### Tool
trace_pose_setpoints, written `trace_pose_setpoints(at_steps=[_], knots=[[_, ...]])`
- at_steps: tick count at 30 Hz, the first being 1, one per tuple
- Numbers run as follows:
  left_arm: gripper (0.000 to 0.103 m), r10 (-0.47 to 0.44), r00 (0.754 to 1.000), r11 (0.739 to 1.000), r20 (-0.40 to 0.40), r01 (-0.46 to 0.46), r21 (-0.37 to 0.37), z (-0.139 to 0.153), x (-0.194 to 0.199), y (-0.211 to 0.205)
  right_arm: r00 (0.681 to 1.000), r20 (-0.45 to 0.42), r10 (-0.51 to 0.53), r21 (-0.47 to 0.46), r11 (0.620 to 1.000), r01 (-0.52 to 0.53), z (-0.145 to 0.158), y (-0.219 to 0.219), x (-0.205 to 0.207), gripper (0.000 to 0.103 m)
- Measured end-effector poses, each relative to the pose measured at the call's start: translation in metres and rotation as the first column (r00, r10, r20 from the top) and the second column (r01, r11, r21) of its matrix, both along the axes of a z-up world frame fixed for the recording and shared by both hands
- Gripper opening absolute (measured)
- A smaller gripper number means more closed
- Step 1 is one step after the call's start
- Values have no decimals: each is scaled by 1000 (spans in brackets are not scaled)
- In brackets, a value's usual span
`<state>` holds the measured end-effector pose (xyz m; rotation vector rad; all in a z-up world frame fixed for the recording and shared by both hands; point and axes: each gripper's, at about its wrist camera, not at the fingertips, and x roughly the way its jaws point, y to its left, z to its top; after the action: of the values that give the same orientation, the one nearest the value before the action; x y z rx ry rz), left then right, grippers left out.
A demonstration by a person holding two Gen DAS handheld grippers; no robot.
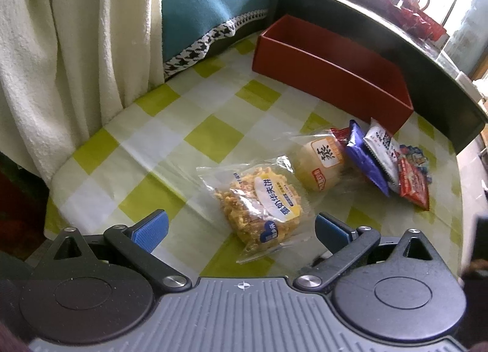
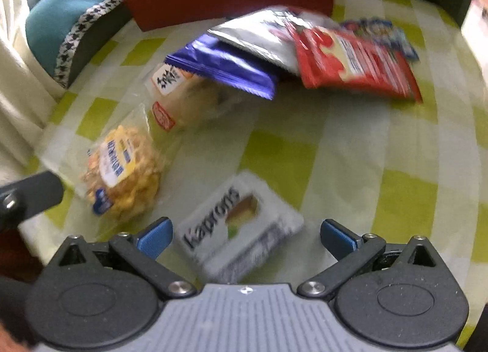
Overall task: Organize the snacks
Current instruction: 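Lower the right tool over the Kaprons wafer while the left tool approaches the waffle cake bag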
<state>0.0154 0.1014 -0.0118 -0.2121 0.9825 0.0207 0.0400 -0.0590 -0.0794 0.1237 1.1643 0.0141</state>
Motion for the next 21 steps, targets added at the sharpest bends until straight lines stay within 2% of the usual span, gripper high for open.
trace_pose_setpoints(at_steps=[2,3,5,10,13,16,20,21], knots=[[103,5,1000,1000,-3,-5,-26,1,-1,4,997,7,74,-90,993,-73,-4,9,3,100],[103,9,1000,999,-4,-9,-36,1,0,6,992,1,123,-124,985,-122,-4,11,1,95],[103,16,1000,999,-6,-16,-52,2,0,10,979,-12,206,-174,963,-205,-4,7,-4,94],[103,18,1000,994,-15,-20,-106,2,0,16,967,-86,238,-241,937,-252,0,-34,1,93],[103,7,1000,991,-12,-9,-130,3,-1,15,988,-77,138,-238,959,-152,12,-59,-1,94],[103,-16,1000,990,-6,15,-140,4,-1,10,997,-70,-14,-127,992,5,18,-81,-13,94],[103,-44,999,987,-7,43,-153,5,0,4,973,-92,-214,5,977,215,2,-90,-15,95],[103,-47,999,987,-5,46,-151,5,0,3,966,-92,-242,13,970,244,-2,-88,-14,99]])
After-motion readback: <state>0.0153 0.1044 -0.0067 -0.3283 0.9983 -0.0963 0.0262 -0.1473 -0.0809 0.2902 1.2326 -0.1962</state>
